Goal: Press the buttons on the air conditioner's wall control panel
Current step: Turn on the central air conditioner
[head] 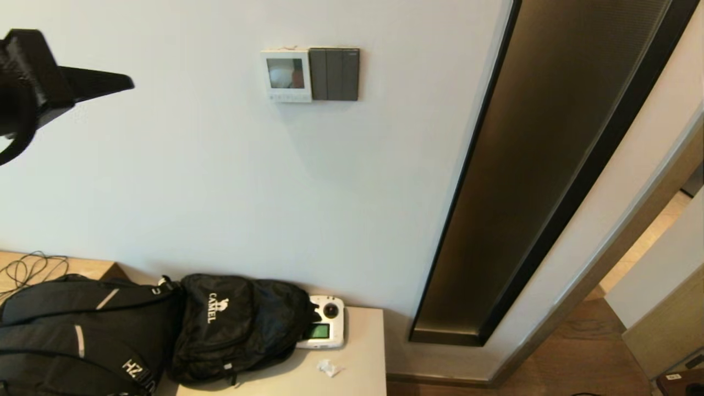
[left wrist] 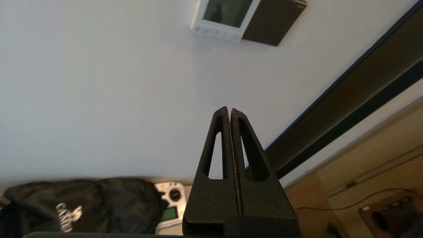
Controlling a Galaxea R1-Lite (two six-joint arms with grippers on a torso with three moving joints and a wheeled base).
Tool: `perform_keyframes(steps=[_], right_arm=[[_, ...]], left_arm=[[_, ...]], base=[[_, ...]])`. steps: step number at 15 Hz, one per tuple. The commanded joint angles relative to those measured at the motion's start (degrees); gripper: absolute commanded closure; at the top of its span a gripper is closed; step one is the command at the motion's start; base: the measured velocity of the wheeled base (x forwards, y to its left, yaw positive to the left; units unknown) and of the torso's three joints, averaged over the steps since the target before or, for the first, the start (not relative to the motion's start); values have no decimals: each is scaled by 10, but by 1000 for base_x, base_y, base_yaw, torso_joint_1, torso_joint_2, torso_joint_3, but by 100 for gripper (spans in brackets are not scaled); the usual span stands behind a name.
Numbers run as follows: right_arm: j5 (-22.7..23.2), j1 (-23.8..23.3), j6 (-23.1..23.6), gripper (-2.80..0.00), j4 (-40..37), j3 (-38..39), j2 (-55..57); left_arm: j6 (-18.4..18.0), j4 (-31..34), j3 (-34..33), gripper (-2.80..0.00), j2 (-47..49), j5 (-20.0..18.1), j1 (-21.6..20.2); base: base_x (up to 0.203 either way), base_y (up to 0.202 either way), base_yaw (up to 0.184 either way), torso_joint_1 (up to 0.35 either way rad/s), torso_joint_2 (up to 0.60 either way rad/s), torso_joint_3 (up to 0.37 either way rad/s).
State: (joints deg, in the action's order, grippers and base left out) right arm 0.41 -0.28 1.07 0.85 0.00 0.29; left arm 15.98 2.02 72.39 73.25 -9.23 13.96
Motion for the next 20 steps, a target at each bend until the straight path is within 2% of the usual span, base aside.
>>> perform_keyframes(steps=[1, 5, 7, 8, 12, 15, 20], right_arm=[[0, 1, 1, 0, 0, 0, 0], [0, 0, 1, 0, 0, 0, 0], [0, 0, 1, 0, 0, 0, 0], [0, 0, 1, 0, 0, 0, 0], [0, 0, 1, 0, 0, 0, 0], [0, 0, 1, 0, 0, 0, 0], [0, 0, 1, 0, 0, 0, 0]], left_arm=[[6, -20, 28, 0, 74, 1, 21], [19, -82, 33, 0, 158, 4, 37], [60, -124, 33, 0, 173, 9, 43], [69, -136, 39, 0, 176, 23, 57], [70, -143, 67, 0, 240, 75, 98], [69, -145, 96, 0, 287, 138, 142], [69, -144, 164, 0, 334, 150, 152]], base=[[0, 0, 0, 0, 0, 0], [0, 0, 0, 0, 0, 0], [0, 0, 0, 0, 0, 0], [0, 0, 0, 0, 0, 0], [0, 0, 0, 0, 0, 0], [0, 0, 0, 0, 0, 0], [0, 0, 0, 0, 0, 0]])
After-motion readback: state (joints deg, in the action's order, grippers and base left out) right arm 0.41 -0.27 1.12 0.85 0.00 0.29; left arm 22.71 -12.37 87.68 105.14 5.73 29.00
